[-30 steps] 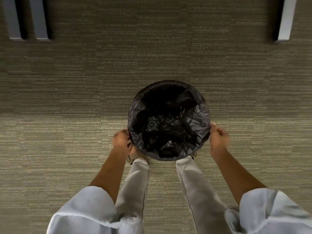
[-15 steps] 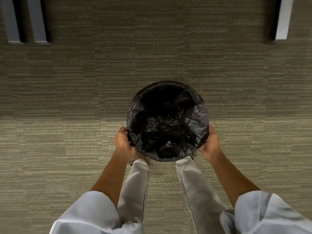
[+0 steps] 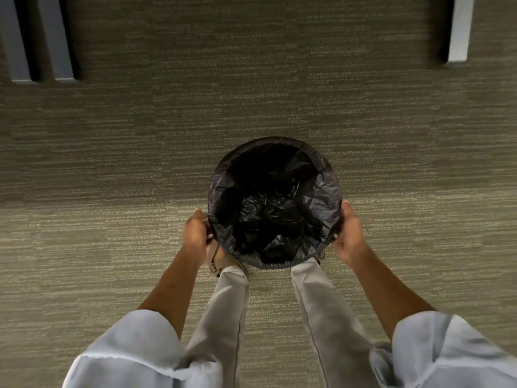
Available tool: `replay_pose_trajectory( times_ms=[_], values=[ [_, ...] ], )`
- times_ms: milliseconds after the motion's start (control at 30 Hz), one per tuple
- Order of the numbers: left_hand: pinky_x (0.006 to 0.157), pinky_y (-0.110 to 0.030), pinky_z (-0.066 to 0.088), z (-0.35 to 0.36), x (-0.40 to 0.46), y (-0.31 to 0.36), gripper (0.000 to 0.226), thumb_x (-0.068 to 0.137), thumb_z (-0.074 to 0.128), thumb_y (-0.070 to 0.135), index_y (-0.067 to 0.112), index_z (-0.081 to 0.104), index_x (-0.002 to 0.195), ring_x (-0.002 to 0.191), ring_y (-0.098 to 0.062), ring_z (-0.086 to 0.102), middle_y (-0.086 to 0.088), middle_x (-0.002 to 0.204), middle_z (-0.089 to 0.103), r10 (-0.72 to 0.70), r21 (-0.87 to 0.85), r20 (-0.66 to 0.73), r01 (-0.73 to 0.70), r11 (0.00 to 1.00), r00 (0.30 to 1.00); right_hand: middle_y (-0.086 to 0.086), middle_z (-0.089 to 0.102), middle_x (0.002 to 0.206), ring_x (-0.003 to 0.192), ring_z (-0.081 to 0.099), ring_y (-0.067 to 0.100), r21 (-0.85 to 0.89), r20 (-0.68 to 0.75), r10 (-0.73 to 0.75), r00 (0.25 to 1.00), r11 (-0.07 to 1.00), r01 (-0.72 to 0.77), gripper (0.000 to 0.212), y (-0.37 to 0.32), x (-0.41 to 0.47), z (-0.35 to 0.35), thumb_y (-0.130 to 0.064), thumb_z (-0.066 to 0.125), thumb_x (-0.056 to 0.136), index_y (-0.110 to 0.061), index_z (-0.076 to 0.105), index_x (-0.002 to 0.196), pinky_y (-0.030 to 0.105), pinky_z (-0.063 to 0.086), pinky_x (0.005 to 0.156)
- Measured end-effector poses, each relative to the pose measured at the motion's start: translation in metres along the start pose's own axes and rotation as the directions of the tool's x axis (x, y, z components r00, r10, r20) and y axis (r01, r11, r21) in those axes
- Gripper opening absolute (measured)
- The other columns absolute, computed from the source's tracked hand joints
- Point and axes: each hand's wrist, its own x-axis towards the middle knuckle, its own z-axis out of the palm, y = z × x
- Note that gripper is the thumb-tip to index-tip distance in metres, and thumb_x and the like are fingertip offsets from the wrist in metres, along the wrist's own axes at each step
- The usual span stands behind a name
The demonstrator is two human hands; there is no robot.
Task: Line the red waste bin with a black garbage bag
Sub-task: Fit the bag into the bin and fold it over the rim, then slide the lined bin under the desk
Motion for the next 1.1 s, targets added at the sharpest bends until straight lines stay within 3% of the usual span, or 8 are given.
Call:
replay_pose_trajectory(
  times_ms=[67,233,433,533,633,800,1000,1100],
  values=[
    [0.058,-0.033,0.045,-0.001,-0.001,0.006,0.041,0.102,0.035,0.034,0.004,0.056,0.121,0.074,-0.022,0.058,-0.017,0.099,0.063,0.05,0.058,-0.015,-0.049,0.997,0.999,0.002,0.079,0.102,0.088,0.076,0.015,-0.085,-0.063,-0.077,0.995,0.994,0.072,0.042,0.002,-0.002,-0.003,-0.044,0.04,0.102,-0.014,0.068,0.112,0.03,0.061,0.07],
    [0.076,-0.036,0.05,-0.004,-0.005,0.022,0.05,0.102,0.035,0.04,0.002,0.062,0.12,0.104,-0.033,0.066,-0.02,0.119,0.069,0.227,0.18,-0.036,-0.217,0.959,0.973,0.012,0.073,0.094,0.097,0.069,0.036,-0.374,-0.172,-0.254,0.952,0.91,0.176,0.021,0.004,0.0,-0.018,-0.034,0.069,0.088,-0.016,0.063,0.078,0.055,0.053,0.095],
    [0.103,-0.056,0.048,0.004,-0.013,0.044,0.061,0.1,0.034,0.051,0.001,0.064,0.12,0.115,-0.038,0.062,-0.022,0.126,0.064,0.216,0.23,-0.008,-0.208,0.951,0.976,-0.009,0.076,0.072,0.072,0.074,0.012,-0.695,-0.069,-0.327,0.942,0.693,0.19,0.02,-0.008,0.002,-0.023,-0.039,0.082,0.076,-0.022,0.073,0.08,0.03,0.059,0.068],
    [0.101,-0.056,0.05,0.01,-0.018,0.05,0.061,0.1,0.035,0.051,0.001,0.066,0.114,0.111,-0.037,0.064,-0.021,0.125,0.064,0.22,0.229,-0.033,-0.207,0.951,0.975,-0.011,0.078,0.081,0.074,0.074,0.003,-0.708,-0.012,-0.324,0.946,0.671,0.221,0.017,-0.014,0.002,-0.026,-0.032,0.084,0.076,-0.023,0.075,0.089,0.026,0.059,0.072],
    [0.1,-0.057,0.05,0.017,-0.024,0.055,0.067,0.096,0.036,0.057,-0.001,0.061,0.119,0.109,-0.037,0.064,-0.022,0.126,0.063,0.214,0.24,-0.049,-0.197,0.951,0.976,-0.004,0.077,0.085,0.078,0.073,0.011,-0.714,-0.027,-0.339,0.941,0.665,0.219,0.02,-0.023,0.001,-0.031,-0.023,0.085,0.076,-0.018,0.074,0.091,0.028,0.058,0.075],
    [0.106,-0.059,0.043,0.05,-0.044,0.074,0.083,0.087,0.035,0.064,-0.005,0.054,0.129,0.121,-0.045,0.056,-0.028,0.134,0.057,0.214,0.31,-0.025,-0.196,0.93,0.977,-0.007,0.072,0.075,0.072,0.07,0.015,-0.762,-0.083,-0.377,0.922,0.62,0.185,0.014,-0.044,-0.004,-0.057,-0.022,0.083,0.077,-0.016,0.074,0.085,0.019,0.048,0.059],
    [0.103,-0.053,0.048,0.135,-0.097,0.113,0.063,0.097,0.039,0.052,0.0,0.06,0.127,0.114,-0.04,0.061,-0.022,0.127,0.064,0.248,0.345,0.05,-0.25,0.905,0.968,-0.013,0.07,0.057,0.058,0.068,0.005,-0.611,-0.22,-0.367,0.904,0.774,0.166,0.016,-0.085,-0.02,-0.113,-0.015,0.084,0.074,-0.017,0.069,0.068,0.024,0.052,0.056],
    [0.088,-0.043,0.05,0.196,-0.127,0.143,0.055,0.103,0.033,0.045,0.002,0.068,0.109,0.096,-0.031,0.063,-0.017,0.109,0.068,0.32,0.366,0.172,-0.362,0.857,0.932,0.004,0.078,0.071,0.064,0.073,0.014,-0.448,-0.325,-0.347,0.88,0.875,0.18,0.011,-0.116,-0.025,-0.146,-0.006,0.083,0.073,-0.009,0.072,0.074,0.027,0.058,0.059]
  ],
)
